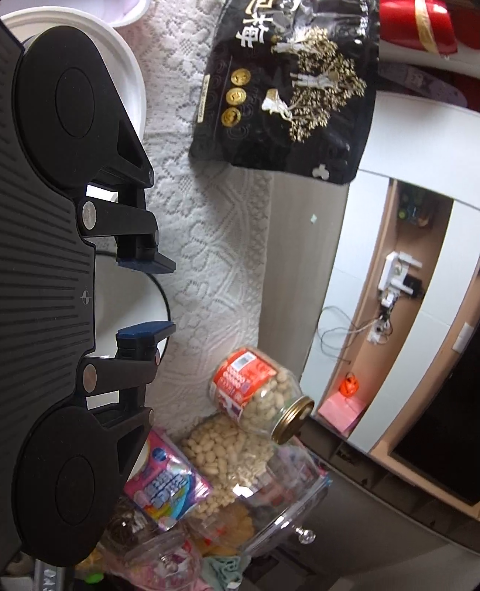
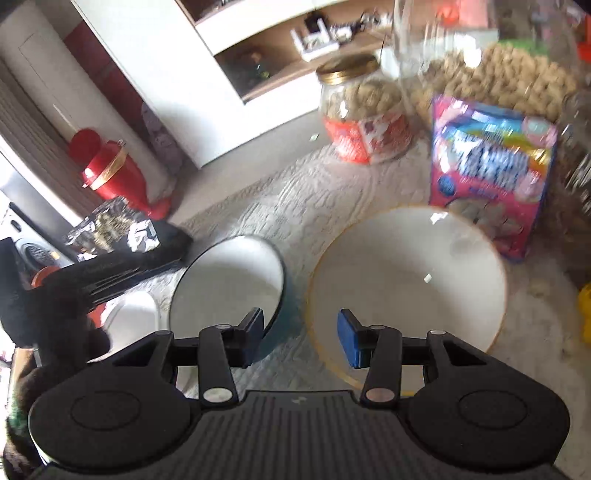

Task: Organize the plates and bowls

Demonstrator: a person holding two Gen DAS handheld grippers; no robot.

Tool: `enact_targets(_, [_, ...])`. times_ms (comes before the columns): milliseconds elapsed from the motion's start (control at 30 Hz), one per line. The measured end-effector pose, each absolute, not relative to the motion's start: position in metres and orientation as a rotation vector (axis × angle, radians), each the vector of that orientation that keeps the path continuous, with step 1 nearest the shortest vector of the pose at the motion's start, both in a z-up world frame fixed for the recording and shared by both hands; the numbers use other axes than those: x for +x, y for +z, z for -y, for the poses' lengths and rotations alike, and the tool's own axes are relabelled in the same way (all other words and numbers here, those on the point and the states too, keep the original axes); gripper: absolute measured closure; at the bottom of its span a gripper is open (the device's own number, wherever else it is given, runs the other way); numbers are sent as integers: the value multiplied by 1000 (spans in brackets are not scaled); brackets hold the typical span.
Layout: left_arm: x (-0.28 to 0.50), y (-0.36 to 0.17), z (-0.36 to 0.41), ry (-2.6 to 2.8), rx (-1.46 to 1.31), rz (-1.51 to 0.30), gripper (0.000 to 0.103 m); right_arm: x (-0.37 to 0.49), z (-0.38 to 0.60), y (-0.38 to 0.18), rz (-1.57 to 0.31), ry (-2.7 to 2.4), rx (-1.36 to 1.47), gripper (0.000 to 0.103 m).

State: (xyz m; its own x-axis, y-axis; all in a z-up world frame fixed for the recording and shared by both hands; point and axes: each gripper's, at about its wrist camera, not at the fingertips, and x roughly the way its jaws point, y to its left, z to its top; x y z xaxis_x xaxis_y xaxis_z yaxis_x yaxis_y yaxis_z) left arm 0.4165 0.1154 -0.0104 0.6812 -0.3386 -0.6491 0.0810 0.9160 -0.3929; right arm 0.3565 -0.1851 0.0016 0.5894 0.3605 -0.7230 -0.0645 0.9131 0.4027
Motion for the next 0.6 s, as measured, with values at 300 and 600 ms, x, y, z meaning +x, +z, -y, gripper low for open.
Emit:
enact_targets(300, [390,-8,-69,-461,-360,-818,72,355,257,-18,-822,13,330,59])
enact_targets(600, [302,8,-34,-359,-155,-802,72,293,279,-44,-876,323,372,54])
